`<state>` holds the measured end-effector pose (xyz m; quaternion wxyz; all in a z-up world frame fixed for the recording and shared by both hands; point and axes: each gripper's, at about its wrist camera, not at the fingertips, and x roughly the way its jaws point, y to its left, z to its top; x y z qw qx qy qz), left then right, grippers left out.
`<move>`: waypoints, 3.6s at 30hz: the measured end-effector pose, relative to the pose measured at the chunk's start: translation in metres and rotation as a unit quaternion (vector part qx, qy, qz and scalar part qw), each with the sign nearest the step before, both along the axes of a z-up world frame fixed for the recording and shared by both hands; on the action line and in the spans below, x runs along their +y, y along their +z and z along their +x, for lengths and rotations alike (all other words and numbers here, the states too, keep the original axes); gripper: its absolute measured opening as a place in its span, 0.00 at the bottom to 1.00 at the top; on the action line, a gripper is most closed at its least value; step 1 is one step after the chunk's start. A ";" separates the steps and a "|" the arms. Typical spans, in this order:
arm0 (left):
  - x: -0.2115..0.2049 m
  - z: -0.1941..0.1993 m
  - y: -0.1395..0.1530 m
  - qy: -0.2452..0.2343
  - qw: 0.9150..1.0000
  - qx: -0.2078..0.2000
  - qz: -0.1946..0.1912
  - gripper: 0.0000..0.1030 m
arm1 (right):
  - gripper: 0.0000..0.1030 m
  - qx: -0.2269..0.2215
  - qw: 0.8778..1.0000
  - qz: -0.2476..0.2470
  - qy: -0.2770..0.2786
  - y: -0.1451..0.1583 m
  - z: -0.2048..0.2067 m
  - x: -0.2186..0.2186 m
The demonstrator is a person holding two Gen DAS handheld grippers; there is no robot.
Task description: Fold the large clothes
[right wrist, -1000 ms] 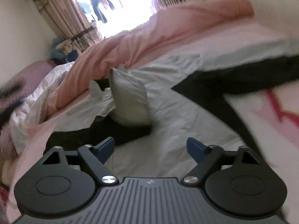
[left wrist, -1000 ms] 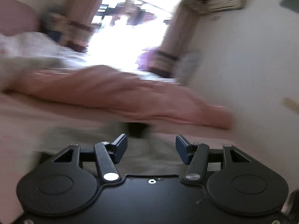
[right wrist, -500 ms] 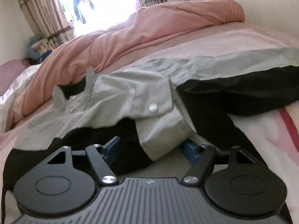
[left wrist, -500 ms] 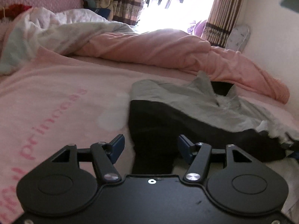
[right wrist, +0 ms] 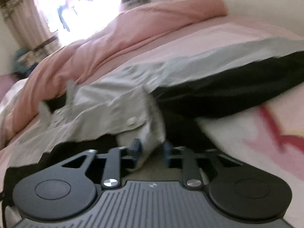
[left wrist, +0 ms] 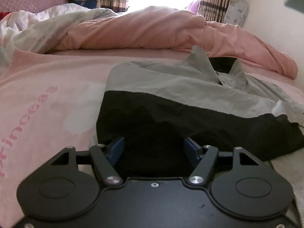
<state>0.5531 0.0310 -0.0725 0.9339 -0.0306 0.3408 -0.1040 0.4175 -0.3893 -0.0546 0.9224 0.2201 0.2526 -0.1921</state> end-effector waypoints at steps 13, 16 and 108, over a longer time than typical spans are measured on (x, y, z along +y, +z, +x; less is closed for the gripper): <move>-0.023 0.005 0.000 -0.017 1.000 0.014 0.013 0.69 | 0.40 0.005 0.995 -0.036 0.088 -0.017 0.037 0.015; -0.029 0.014 -0.010 -0.019 0.999 0.011 0.027 0.74 | 0.41 -0.009 0.994 -0.018 0.109 -0.009 0.021 0.000; 0.036 -0.027 0.033 0.037 0.994 0.009 -0.106 0.76 | 0.58 -0.087 0.895 0.129 0.419 0.030 0.039 0.148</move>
